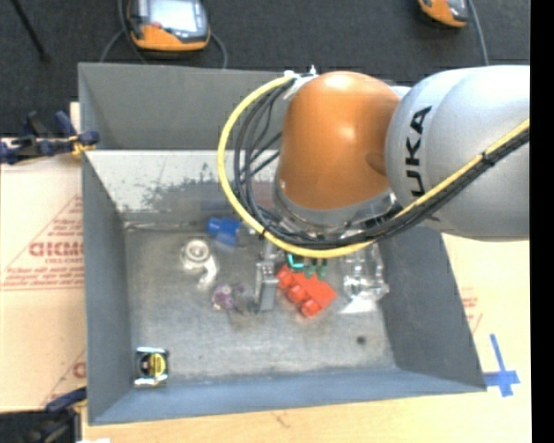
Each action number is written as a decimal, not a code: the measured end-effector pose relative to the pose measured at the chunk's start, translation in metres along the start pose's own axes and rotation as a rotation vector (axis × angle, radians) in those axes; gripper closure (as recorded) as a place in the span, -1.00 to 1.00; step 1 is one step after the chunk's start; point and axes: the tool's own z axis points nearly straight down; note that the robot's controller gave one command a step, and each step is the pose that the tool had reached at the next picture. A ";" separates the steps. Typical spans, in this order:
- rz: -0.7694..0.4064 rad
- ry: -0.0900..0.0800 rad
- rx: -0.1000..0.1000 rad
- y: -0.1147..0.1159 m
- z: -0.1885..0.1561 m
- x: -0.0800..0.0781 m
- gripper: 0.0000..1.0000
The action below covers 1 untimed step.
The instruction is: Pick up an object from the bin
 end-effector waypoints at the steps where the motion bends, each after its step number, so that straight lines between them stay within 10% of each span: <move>1: 0.088 -0.001 0.000 -0.034 0.178 0.003 -1.00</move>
Offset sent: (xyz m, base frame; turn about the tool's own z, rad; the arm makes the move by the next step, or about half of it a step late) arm -0.0024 -0.0323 -0.1736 0.0933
